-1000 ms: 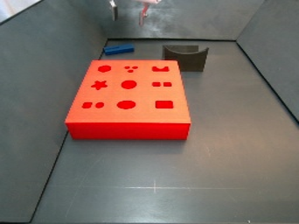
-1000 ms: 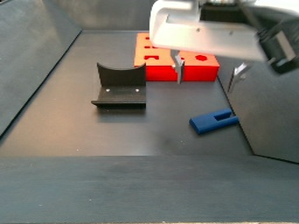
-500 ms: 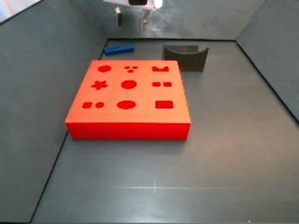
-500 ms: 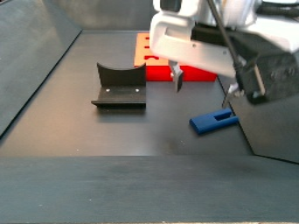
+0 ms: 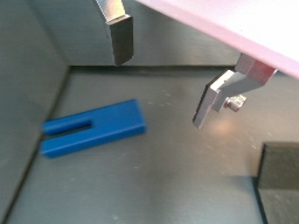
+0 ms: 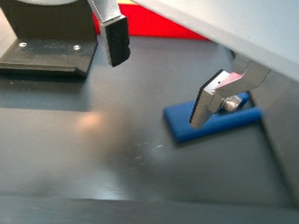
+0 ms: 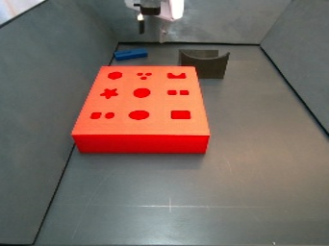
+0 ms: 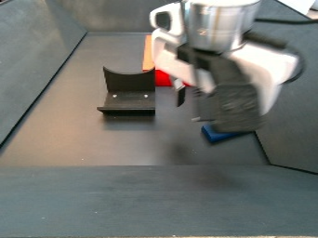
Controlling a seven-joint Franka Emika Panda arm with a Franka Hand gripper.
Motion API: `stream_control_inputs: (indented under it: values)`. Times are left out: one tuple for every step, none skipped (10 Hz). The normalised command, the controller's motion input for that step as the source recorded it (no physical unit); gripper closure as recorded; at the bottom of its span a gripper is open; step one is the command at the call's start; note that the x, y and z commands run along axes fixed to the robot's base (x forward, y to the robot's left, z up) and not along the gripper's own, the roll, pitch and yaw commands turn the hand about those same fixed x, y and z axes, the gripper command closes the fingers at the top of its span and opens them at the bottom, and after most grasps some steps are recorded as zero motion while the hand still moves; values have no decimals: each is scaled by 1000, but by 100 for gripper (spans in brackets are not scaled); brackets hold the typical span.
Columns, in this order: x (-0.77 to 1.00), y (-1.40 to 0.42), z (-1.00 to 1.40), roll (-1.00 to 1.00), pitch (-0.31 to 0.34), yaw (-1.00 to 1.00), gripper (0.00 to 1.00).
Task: Pick up the square-circle object. Move up. Rotate the square-circle object. Place the square-circle object on the fixture. Regrasp the square-circle object. Move to above the board. Insert the square-circle object.
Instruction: Pick up the square-circle object.
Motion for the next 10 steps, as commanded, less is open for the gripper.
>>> stream_control_inputs:
  values:
    - [266, 149, -291, -359, -177, -520, 0]
    - [0, 180, -229, -374, -264, -394, 0]
    - [-340, 14, -394, -226, -333, -163, 0]
    - [-454, 0, -234, -74, -276, -100, 0]
    - [-503, -77, -77, -9, -233, -160, 0]
    - [-500, -43, -49, -60, -267, -146, 0]
    - [-429, -11, -106, -94, -301, -114, 0]
    - [-249, 0, -166, -163, -286, -103, 0]
    - [-97, 0, -286, -256, -299, -106, 0]
    - [0, 0, -391, -271, -256, -143, 0]
